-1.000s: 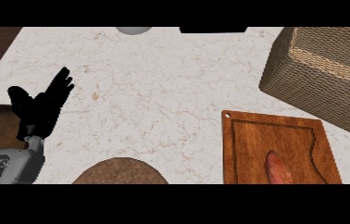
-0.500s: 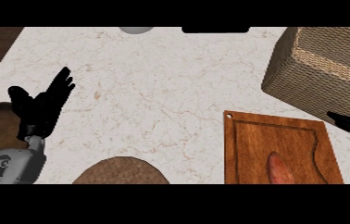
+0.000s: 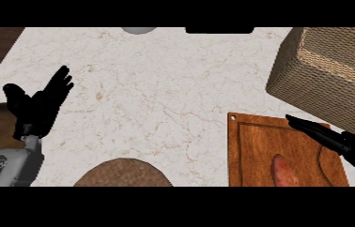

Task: Pick the sweet potato from the cutting board and place it in the basket

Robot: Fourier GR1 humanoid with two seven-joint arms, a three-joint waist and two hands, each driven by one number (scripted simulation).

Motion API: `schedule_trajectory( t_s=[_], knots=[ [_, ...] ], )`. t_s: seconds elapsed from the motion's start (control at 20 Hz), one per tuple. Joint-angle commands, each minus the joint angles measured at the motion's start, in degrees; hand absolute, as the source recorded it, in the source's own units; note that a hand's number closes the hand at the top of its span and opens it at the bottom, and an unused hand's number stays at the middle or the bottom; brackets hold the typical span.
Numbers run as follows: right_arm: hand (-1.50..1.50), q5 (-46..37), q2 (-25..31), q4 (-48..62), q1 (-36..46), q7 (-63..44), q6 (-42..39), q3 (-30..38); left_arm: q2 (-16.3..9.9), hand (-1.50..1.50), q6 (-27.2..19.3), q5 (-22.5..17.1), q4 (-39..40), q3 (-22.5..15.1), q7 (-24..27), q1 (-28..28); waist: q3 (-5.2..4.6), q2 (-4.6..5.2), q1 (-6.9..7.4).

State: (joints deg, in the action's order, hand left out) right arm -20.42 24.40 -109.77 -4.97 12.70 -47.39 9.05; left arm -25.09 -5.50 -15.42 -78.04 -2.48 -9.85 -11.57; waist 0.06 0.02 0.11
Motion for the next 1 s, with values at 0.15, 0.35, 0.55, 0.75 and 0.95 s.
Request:
schedule_trajectory(
  t_s=[0.15,0.35,0.55,0.75,0.95],
  knots=[
    [-1.50,-11.7,-0.8,4.8,-0.8,6.0,4.3,-7.9,3.1,0.00,-0.2,3.4,0.4,0.6,0.1,-0.3,-0.04,-0.03,-0.13],
    [-1.50,-15.9,2.5,8.7,-3.0,12.7,7.4,-7.3,1.3,0.00,3.0,3.0,1.2,3.8,-1.0,-2.0,-0.04,-0.03,-0.23],
    [-1.50,-16.2,2.2,13.2,-0.5,15.8,9.2,-7.4,4.8,0.00,1.5,5.4,1.3,3.3,-0.9,-1.1,-0.04,-0.01,-0.20],
    [-1.50,-14.6,3.8,12.7,-1.3,16.7,7.1,-6.4,4.9,0.00,2.9,6.4,2.3,5.0,1.9,0.8,-0.05,-0.02,-0.25],
    [-1.50,-12.4,4.8,11.4,-3.6,18.8,6.7,-8.0,3.7,0.00,3.7,5.4,1.4,5.8,-3.1,-2.8,-0.05,-0.01,-0.51]
  ],
)
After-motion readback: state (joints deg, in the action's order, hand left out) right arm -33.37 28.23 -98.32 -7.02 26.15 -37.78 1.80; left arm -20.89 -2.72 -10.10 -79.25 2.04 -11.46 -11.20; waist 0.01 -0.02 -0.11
